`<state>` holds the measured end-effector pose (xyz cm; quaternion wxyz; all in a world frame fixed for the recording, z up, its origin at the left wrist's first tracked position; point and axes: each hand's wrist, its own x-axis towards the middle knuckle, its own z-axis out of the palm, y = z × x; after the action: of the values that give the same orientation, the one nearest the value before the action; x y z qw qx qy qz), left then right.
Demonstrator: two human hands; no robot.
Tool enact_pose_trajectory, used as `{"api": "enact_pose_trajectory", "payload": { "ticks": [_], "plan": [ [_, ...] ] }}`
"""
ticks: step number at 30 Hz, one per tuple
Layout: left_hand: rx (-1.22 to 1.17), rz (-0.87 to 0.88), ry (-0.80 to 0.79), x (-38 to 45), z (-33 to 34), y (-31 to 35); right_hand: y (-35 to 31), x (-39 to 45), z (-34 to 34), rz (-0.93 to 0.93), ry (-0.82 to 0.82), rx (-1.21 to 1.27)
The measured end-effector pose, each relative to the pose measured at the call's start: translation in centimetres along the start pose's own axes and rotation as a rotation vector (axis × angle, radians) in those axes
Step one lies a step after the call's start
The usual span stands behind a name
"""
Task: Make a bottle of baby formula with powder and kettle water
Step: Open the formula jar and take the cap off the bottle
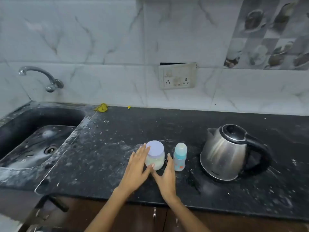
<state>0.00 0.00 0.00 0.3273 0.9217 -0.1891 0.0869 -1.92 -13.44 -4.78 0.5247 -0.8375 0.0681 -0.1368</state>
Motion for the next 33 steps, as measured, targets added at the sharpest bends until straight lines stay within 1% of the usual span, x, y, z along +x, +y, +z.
{"api": "enact_pose_trajectory", "payload": {
  "ticks": [7, 11, 14, 17, 21, 22, 25, 28, 30, 31, 32, 33],
  "plan": [
    [0.005, 0.088, -0.390, 6.5, -1.7, -2.7, 0.5, 3.9, 1.6, 0.069, -0.008, 0.139],
    [-0.040, 0.182, -0.511, 9.1, -1.5, -4.2, 0.8, 4.7, 1.5, 0.045, 0.004, 0.187],
    [-0.046, 0.245, -0.567, 10.3, -1.1, -4.6, 1.0, 4.8, 1.5, 0.038, 0.012, 0.183],
    [0.026, 0.270, -0.566, 10.7, -1.0, -4.5, 0.9, 4.7, 1.7, 0.039, 0.016, 0.169],
    [0.099, 0.341, -0.478, 10.1, -1.1, -4.3, 0.5, 4.7, 2.0, 0.017, 0.044, 0.152],
    [0.136, 0.348, -0.430, 9.7, -0.9, -4.2, 0.4, 4.7, 2.1, 0.019, 0.058, 0.151],
    [0.320, 0.318, -0.182, 8.4, 0.0, -3.1, -0.2, 4.5, 2.8, 0.059, 0.089, 0.166],
    [0.478, 0.222, -0.126, 8.2, -1.1, -1.8, -0.2, 4.3, 3.1, 0.079, 0.110, 0.124],
    [0.494, 0.162, -0.145, 8.9, -2.5, -1.5, 0.0, 4.5, 3.1, 0.085, 0.103, 0.091],
    [0.498, 0.167, -0.165, 9.2, -3.0, -1.6, 0.2, 4.6, 3.0, 0.088, 0.097, 0.085],
    [0.470, 0.210, -0.227, 9.7, -3.4, -1.7, 0.3, 4.8, 3.0, 0.090, 0.090, 0.086],
    [0.379, 0.254, -0.350, 10.1, -3.8, -1.9, 0.4, 4.9, 2.9, 0.088, 0.083, 0.086]
  ]
}}
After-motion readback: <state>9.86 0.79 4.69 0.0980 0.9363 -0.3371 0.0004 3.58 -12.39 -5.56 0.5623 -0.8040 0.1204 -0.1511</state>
